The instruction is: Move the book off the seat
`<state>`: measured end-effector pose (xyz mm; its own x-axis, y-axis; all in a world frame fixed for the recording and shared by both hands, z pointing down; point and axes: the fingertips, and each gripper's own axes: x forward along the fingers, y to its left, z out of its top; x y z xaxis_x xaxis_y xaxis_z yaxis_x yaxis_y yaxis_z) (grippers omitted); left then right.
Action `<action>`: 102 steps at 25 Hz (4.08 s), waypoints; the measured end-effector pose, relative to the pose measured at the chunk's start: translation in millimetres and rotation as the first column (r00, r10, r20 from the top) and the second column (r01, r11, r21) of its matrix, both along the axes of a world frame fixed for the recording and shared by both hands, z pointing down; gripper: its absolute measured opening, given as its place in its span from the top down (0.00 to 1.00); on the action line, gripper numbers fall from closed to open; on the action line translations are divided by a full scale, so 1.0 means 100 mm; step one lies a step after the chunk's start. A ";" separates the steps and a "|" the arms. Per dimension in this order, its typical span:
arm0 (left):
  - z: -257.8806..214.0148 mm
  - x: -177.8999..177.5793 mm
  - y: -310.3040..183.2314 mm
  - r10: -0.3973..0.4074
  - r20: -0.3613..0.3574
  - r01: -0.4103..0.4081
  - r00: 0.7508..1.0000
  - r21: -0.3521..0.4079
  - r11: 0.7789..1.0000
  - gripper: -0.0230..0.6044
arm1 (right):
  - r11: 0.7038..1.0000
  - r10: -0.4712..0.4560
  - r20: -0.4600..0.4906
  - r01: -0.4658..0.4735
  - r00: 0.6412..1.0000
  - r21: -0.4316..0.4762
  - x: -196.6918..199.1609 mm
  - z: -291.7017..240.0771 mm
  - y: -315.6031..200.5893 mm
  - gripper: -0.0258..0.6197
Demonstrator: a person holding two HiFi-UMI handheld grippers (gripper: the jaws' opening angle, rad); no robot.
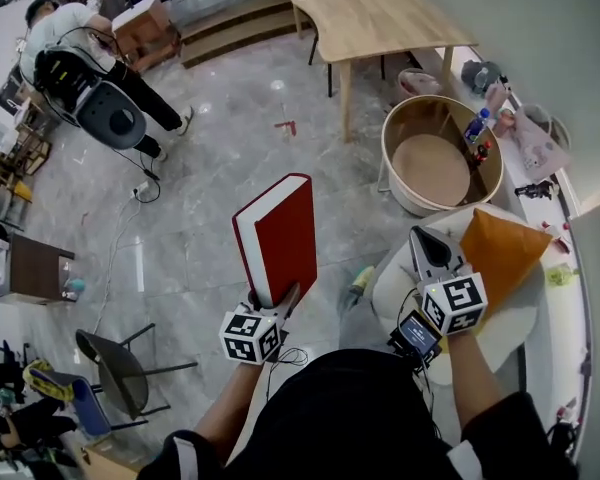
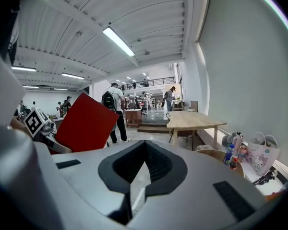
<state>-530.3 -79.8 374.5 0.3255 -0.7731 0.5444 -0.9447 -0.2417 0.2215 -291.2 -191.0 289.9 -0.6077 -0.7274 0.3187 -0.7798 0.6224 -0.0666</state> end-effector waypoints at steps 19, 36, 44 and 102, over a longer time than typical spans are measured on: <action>-0.03 0.35 -2.48 0.243 0.064 -0.244 0.968 -0.007 0.970 0.57 | 0.972 0.221 0.016 -0.219 0.975 -0.082 0.51 0.31 -1.91 0.95; 0.01 1.12 -3.83 0.488 0.086 -0.488 0.869 -0.017 0.873 0.57 | 0.927 0.372 0.010 -0.371 0.928 -0.050 1.03 0.21 -2.66 0.95; 0.20 1.76 -4.31 0.641 0.060 -0.640 0.765 -0.038 0.767 0.57 | 0.869 0.491 0.012 -0.490 0.871 -0.070 1.37 0.31 -2.82 0.95; 3.91 3.76 -6.10 0.805 -0.363 -0.816 0.469 -0.527 0.237 0.40 | 0.447 0.852 -0.079 -0.798 0.517 -0.404 2.32 2.38 -3.80 0.95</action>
<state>-154.5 -689.3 765.5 0.5989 0.3743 0.7079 -0.3207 -0.6979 0.6404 -59.0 -570.5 528.2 0.1678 -0.7559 0.6328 -0.8794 -0.4048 -0.2504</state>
